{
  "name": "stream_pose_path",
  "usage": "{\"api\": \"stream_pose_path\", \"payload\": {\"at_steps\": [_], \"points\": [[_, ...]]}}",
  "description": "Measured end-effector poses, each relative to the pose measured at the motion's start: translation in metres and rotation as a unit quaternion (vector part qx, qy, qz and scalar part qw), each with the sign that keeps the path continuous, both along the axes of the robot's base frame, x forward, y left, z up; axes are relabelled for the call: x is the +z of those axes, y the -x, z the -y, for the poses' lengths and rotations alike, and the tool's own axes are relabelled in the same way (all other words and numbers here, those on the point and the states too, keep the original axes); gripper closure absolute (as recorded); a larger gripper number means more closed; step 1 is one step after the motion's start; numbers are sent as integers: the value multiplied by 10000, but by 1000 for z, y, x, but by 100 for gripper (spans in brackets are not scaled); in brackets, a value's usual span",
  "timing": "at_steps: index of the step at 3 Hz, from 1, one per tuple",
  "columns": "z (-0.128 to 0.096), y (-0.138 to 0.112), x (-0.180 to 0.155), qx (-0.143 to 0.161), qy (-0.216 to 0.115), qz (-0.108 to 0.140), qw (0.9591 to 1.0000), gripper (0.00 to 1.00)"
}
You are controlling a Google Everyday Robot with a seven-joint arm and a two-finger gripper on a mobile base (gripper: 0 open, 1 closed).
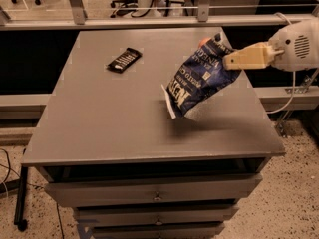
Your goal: Pick blue chip bag
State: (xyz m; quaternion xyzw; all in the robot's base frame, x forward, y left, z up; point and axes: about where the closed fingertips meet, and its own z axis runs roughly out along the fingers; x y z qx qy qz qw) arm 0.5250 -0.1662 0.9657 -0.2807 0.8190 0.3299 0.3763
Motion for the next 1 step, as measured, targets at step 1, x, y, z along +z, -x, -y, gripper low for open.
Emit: {"api": "stream_pose_path", "payload": {"at_steps": [1], "points": [[-3,0,4,0,-37,-4,10000,100]]}}
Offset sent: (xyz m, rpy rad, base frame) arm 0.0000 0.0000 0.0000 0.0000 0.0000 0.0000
